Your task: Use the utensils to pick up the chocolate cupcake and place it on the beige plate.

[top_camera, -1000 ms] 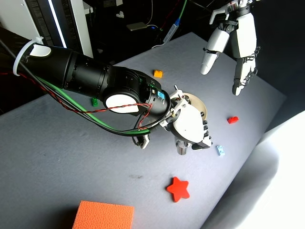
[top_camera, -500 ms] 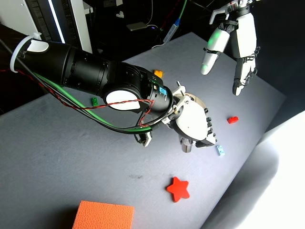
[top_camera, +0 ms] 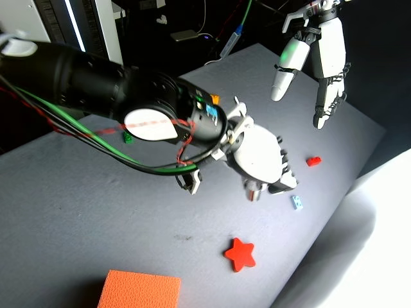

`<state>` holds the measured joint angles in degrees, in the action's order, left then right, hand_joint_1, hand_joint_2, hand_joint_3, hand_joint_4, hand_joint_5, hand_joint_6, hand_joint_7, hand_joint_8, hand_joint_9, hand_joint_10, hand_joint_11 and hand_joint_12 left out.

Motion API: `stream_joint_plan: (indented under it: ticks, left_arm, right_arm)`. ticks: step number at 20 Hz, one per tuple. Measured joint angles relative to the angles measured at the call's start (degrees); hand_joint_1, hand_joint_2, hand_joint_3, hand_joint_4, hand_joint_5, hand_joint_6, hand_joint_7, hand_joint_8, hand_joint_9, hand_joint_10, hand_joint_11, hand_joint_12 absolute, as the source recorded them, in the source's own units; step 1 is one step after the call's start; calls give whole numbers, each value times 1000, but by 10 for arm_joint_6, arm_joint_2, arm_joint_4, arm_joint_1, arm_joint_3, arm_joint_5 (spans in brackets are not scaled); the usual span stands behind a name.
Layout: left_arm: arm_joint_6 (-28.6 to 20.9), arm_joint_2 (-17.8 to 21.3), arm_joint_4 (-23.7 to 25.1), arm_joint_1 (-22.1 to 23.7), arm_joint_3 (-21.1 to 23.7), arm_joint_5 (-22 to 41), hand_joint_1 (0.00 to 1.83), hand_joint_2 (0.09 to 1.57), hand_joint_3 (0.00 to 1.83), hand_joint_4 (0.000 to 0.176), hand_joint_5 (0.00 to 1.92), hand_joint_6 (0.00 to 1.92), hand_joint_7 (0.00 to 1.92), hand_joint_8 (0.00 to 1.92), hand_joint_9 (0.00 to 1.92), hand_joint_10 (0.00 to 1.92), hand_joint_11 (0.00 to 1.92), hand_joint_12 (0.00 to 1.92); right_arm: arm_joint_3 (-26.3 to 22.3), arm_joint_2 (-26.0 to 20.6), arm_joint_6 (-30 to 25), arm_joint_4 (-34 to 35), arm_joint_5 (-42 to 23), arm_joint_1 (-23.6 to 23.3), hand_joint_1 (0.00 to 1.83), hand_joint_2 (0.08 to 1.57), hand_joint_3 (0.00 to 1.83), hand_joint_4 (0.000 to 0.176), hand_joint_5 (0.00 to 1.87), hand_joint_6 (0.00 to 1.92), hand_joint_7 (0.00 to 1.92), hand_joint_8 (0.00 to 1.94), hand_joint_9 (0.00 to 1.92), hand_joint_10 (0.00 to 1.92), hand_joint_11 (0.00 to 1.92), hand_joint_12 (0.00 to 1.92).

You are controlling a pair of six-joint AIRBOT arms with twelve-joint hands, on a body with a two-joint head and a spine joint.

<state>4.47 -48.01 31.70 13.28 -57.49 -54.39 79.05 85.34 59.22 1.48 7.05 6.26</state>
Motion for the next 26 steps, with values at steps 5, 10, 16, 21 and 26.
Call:
stream_joint_plan:
  ticks: [5, 10, 16, 21, 26]
  left_arm:
    - [0, 0, 0, 0, -1, 0, 360, 1022, 0, 0, 231, 0, 288, 0, 242, 3, 0, 752]
    - [0, 0, 0, 0, -2, 0, 342, 1033, 2, 0, 216, 0, 242, 0, 206, 0, 0, 679]
    - [0, 0, 0, 0, -2, 0, 328, 1042, 1, 0, 201, 2, 194, 1, 175, 2, 0, 607]
    - [0, 0, 0, 0, -2, 2, 308, 1046, 2, 1, 202, 1, 215, 2, 190, 2, 0, 625]
    - [0, 1, 1, 0, -2, -1, 323, 1044, 0, 0, 214, 4, 224, 3, 199, 4, 0, 644]
  right_arm:
    - [-51, -49, 2, 0, 16, -3, 1067, 1223, 4, 0, 436, 1004, 363, 1199, 287, 1428, 177, 1677]
    - [-123, -132, 10, 0, -17, 17, 1059, 1229, 0, 0, 458, 1016, 359, 1207, 285, 1435, 214, 1734]
    - [-176, -190, 14, 0, -79, 70, 1038, 1308, 0, 0, 617, 1514, 371, 1247, 290, 1478, 236, 1760]
    - [-182, -206, 17, 0, -128, 125, 1057, 1286, 0, 0, 651, 1465, 383, 1260, 305, 1488, 254, 1757]
    - [-182, -206, 17, 0, -153, 188, 1061, 1279, 0, 0, 663, 1448, 398, 1241, 314, 1463, 243, 1753]
